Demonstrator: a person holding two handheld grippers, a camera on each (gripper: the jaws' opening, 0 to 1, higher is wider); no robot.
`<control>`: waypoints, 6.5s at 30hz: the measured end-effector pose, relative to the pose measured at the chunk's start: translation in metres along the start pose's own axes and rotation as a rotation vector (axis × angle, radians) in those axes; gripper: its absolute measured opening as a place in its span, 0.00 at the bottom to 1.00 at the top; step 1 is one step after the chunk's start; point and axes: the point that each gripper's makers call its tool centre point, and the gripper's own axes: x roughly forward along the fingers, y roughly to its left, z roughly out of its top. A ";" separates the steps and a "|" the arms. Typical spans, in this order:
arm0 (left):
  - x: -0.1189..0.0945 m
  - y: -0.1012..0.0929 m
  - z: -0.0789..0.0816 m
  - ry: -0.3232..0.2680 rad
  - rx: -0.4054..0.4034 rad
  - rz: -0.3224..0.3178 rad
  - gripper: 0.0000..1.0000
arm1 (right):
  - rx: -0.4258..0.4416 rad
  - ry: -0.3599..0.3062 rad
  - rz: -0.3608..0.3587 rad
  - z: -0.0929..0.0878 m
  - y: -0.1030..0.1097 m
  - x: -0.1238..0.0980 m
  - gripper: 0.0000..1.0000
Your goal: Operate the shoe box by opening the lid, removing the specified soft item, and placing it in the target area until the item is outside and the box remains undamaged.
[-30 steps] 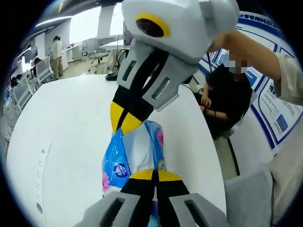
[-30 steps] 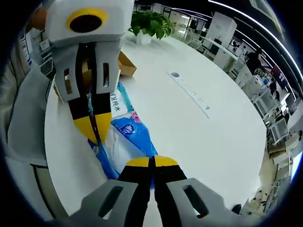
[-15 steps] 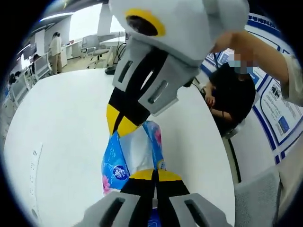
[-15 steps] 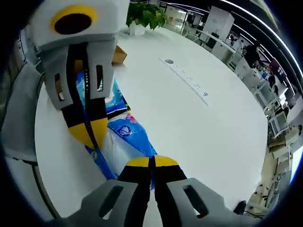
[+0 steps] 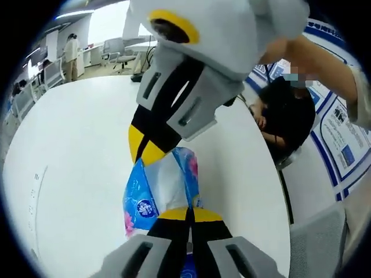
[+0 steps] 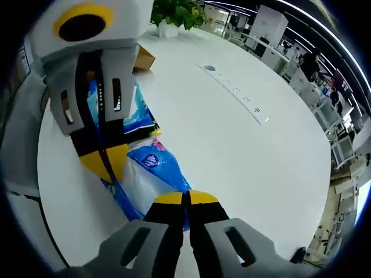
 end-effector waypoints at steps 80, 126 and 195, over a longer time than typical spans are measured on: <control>-0.261 -0.061 -0.080 -0.471 -0.195 0.460 0.90 | 0.026 -0.219 -0.031 0.102 0.109 -0.118 0.78; -0.381 -0.113 -0.262 -0.543 -0.395 0.816 1.00 | -0.327 -0.299 0.354 0.225 0.253 -0.008 0.65; -0.374 -0.149 -0.317 -0.519 -0.514 0.882 1.00 | -0.354 -0.097 0.520 0.227 0.338 0.074 0.16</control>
